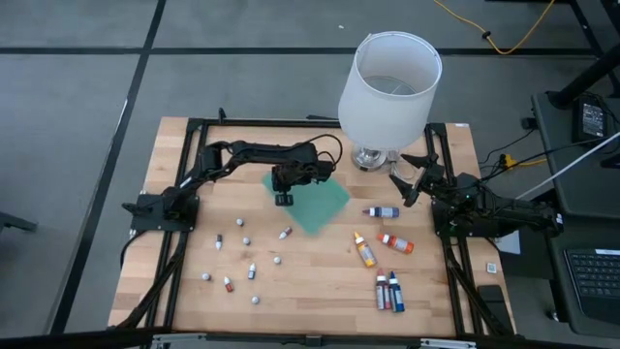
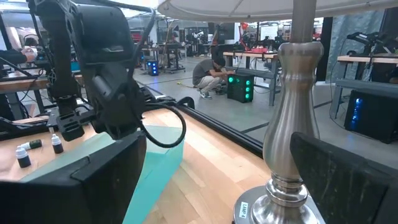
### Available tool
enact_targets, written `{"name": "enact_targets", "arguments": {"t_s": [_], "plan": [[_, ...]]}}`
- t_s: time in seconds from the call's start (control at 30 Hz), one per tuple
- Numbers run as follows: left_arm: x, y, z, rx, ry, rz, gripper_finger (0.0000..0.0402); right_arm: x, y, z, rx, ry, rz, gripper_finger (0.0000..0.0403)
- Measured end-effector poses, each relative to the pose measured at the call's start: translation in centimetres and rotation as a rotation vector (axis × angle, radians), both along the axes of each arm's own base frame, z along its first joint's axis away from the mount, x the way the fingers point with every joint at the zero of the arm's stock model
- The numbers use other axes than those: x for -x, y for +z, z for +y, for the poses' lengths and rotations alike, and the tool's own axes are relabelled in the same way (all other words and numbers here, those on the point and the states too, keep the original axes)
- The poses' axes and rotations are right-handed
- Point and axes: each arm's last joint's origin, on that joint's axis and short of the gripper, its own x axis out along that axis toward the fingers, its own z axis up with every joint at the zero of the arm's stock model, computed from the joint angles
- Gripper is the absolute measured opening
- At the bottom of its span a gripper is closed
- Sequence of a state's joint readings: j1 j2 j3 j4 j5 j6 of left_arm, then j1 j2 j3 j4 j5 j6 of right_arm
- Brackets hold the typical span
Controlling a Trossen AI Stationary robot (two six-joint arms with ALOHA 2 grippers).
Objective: Pick & Place food coloring
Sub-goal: Put the small purple food coloring bottle into the green bin, then put the top left small black food coloring bottle into the green bin
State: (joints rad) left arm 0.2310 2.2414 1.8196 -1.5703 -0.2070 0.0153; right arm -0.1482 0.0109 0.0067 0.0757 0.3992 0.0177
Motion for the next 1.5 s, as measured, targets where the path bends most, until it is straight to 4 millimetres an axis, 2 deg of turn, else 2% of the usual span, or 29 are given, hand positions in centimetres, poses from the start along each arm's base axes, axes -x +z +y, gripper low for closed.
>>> {"name": "enact_targets", "arguments": {"t_s": [0.5, 0.87, 1.3, 1.5], "plan": [[0.6, -0.9, -0.1, 0.031, -0.049, 0.048, 0.0049, 0.0, 0.0, 0.0, 0.0, 0.0, 0.0, 0.0397], [0.6, -0.9, 0.0, 0.037, -0.07, 0.048, 0.0106, 0.0, 0.0, 0.0, 0.0, 0.0, 0.0, 0.0397], [0.6, -0.9, 0.2, 0.037, -0.064, 0.046, 0.0116, 0.0, 0.0, 0.0, 0.0, 0.0, 0.0, 0.0397], [0.0, 0.1, 0.4, 0.024, -0.064, -0.001, 0.0135, 0.0, 0.0, 0.0, 0.0, 0.0, 0.0, 0.0397]]}}
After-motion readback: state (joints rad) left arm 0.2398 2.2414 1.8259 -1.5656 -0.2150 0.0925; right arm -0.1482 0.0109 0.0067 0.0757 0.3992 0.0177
